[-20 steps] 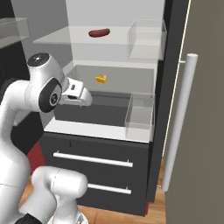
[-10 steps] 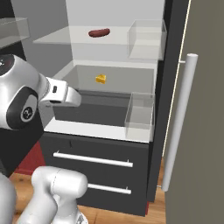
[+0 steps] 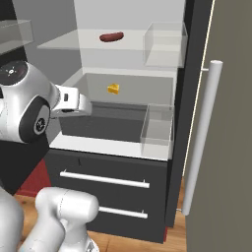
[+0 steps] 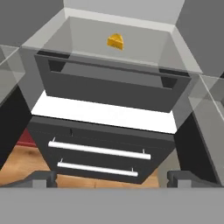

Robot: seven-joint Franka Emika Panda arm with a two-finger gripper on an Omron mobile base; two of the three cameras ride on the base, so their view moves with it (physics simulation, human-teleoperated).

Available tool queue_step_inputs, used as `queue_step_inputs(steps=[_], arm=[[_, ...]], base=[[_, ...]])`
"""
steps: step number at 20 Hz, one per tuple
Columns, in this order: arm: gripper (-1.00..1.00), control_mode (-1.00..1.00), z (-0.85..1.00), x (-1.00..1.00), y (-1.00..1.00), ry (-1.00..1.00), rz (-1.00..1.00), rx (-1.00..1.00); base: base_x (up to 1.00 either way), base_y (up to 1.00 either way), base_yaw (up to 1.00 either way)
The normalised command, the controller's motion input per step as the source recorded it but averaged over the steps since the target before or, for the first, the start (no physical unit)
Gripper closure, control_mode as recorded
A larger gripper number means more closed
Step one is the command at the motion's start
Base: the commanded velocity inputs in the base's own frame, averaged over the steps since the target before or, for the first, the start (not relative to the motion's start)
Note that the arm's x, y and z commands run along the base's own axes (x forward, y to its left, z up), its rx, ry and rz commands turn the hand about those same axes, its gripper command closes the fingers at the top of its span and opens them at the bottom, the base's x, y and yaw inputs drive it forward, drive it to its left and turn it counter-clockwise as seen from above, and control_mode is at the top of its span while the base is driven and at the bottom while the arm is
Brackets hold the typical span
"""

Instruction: Retrieve the sausage and cheese from the fridge and place them on the cutting board on the counter.

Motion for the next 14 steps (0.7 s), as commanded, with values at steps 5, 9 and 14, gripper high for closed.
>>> queue_step_inputs(steps=[5, 9, 14], arm=[[-1.0, -1.0, -0.05, 0.98, 0.0, 0.0, 0.06, 0.0], [-1.0, -1.0, 0.24, -0.16, -0.04, -0.06, 0.0, -0.02], [-1.0, -1.0, 0.49, -0.31, -0.03, -0.05, -0.01, -0.04]], base=[[0.0, 0.0, 0.0], [0.0, 0.0, 0.0], [0.0, 0.0, 0.0]])
